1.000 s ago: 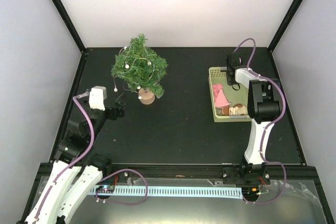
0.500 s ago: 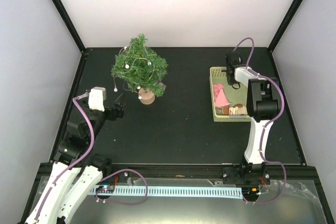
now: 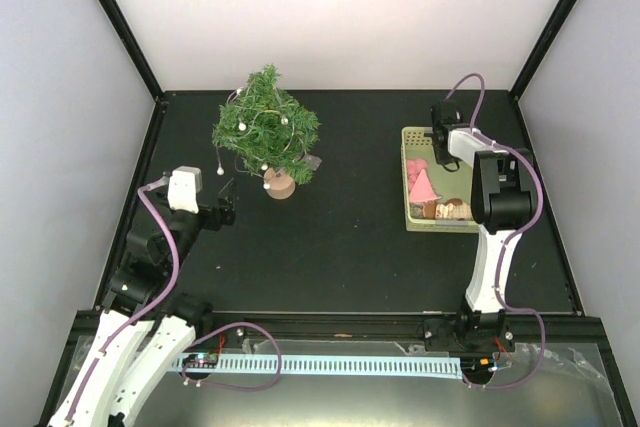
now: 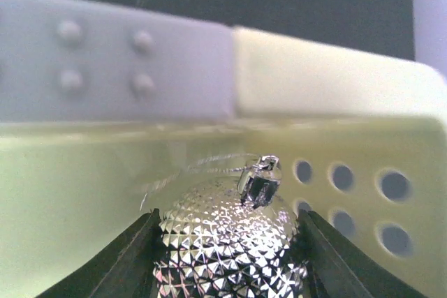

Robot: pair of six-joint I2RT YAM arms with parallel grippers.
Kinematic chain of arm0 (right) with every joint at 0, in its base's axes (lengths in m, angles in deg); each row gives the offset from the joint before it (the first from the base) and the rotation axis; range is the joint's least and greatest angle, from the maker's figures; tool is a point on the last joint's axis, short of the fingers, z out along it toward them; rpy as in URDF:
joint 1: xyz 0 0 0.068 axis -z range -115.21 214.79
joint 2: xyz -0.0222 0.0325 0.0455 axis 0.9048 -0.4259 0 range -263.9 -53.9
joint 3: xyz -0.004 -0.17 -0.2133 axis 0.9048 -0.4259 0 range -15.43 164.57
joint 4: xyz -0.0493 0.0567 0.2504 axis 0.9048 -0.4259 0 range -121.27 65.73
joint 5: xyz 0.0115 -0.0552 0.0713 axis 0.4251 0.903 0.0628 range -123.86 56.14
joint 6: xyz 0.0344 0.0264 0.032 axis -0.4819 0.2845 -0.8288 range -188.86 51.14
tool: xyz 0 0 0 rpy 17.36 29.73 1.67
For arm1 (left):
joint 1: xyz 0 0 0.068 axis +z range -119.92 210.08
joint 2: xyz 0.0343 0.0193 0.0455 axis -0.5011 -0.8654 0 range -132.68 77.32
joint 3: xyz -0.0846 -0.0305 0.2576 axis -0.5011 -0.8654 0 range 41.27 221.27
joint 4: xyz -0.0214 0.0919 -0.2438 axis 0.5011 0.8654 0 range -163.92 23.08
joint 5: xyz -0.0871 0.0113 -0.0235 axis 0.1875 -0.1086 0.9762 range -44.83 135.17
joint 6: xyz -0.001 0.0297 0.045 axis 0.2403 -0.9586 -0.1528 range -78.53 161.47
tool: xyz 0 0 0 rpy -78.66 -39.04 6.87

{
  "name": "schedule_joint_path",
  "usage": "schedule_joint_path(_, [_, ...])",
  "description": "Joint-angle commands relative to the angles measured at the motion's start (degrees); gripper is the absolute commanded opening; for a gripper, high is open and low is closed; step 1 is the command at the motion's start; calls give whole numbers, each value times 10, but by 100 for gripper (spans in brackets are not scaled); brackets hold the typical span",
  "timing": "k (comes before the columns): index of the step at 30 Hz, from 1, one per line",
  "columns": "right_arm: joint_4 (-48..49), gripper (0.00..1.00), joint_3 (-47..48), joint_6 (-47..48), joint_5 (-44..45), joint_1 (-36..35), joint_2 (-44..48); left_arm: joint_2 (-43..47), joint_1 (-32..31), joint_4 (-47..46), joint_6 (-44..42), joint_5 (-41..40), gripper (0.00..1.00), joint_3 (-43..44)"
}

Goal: Decorate the small christmas tree

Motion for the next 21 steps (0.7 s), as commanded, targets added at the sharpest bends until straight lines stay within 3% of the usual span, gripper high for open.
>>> schedule_joint_path(1, [-9, 42, -22, -26, 9, -7, 82, 3, -5, 0, -10, -10, 99, -1])
schedule_joint_path(8, [-46, 42, -59, -50, -11, -51, 196, -5, -5, 1, -7, -7, 99, 1])
schedule_joint_path(13, [-68, 41, -62, -45, -50, -113, 279, -12, -5, 18, 24, -56, 99, 13])
schedule_joint_path(18, [-89, 42, -33, -35, -140, -171, 344, -14, -5, 9, 26, 19, 98, 11])
schedule_joint_path(21, [-84, 42, -33, -39, -230, -185, 389, -17, -5, 7, 45, 66, 93, 15])
